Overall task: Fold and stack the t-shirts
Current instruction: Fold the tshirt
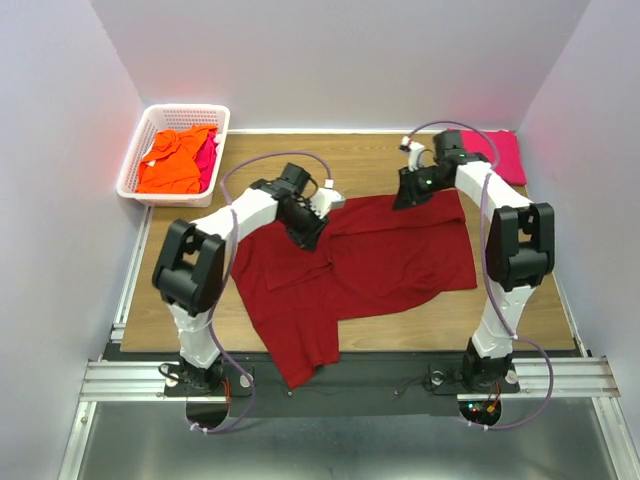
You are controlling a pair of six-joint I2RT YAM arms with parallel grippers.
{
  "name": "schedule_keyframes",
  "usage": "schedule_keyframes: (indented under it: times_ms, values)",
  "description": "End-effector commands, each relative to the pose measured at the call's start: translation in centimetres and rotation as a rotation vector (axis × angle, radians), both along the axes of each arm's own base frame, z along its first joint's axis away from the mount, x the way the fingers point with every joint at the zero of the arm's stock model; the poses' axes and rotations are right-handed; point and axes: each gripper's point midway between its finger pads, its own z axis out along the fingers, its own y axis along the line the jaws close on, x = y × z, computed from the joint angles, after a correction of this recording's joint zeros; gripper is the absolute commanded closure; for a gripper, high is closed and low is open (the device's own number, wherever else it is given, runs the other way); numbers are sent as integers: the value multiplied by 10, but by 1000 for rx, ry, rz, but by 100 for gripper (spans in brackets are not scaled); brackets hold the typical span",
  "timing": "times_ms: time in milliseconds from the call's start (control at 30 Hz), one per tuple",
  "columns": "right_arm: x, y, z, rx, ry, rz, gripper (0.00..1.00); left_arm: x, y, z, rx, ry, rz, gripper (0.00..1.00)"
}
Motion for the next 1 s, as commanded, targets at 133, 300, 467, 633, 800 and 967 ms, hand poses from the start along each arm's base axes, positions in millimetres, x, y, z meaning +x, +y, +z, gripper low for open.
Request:
schedule_keyframes:
  times_ms: [133, 300, 467, 633, 800, 967]
  values:
    - [31, -81, -20, -245, -42, -161, 72, 34, -6, 15, -20, -55, 84, 64]
    - [48, -99, -29, -277, -38, -205, 72, 67, 33, 27, -41, -69, 215, 64]
    - [61, -109, -52, -324, 2, -252, 72, 98, 87, 4, 6, -36, 392, 64]
    - [67, -119, -72, -380, 20, -274, 72, 105, 128, -32, 120, -5, 495, 66]
    - [83, -121, -90, -396, 24, -284, 71, 125, 169, -57, 210, 2, 586, 71]
    - [126, -118, -88, -365, -38, -303, 69, 162, 194, -61, 245, -11, 640, 72]
